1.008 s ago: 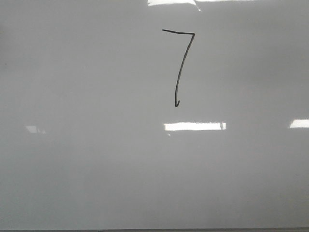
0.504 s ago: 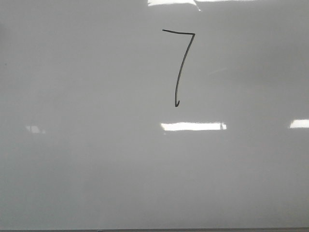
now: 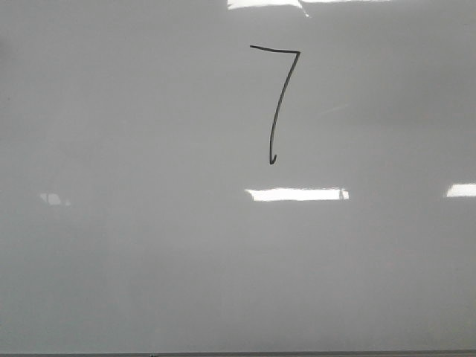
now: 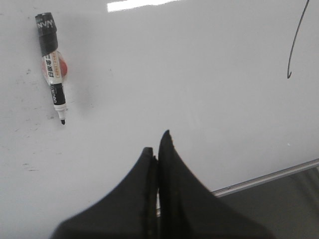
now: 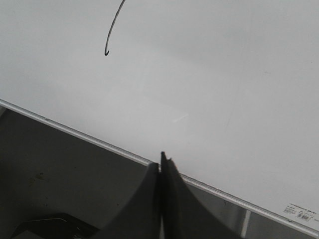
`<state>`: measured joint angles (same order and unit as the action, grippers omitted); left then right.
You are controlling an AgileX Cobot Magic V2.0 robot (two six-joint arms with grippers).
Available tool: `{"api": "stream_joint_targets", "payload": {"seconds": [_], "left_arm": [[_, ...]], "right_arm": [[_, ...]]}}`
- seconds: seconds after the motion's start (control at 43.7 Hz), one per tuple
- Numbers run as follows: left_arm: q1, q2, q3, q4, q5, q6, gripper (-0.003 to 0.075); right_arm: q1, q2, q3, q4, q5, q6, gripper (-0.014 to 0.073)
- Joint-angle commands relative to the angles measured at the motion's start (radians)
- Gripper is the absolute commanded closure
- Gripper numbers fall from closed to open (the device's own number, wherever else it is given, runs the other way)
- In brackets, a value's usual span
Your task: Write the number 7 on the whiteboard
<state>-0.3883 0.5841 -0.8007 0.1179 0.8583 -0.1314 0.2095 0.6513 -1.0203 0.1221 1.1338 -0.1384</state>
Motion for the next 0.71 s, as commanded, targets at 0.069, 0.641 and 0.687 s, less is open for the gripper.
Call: {"api": "stream_joint_targets", "payload": {"seconds": [0.069,0.641,0.687], "left_arm": [[-0.008,0.001,-0.028,0.001,-0.069,-0.009,0.0741],[0.065,-0.074,0.024,0.0,-0.127,-0.005,0.0741],[0.106,-0.109,0.065,-0.031,-0.187,-0.002,0.0741]], "right_arm": [[-0.005,0.002,-0.029,0.001,-0.059,-0.007,0.0662],[-0.005,0.002,-0.029,0.001,-0.059,-0.007,0.0662],[-0.005,0.002,-0.029,0.001,-0.059,-0.007,0.0662]]}}
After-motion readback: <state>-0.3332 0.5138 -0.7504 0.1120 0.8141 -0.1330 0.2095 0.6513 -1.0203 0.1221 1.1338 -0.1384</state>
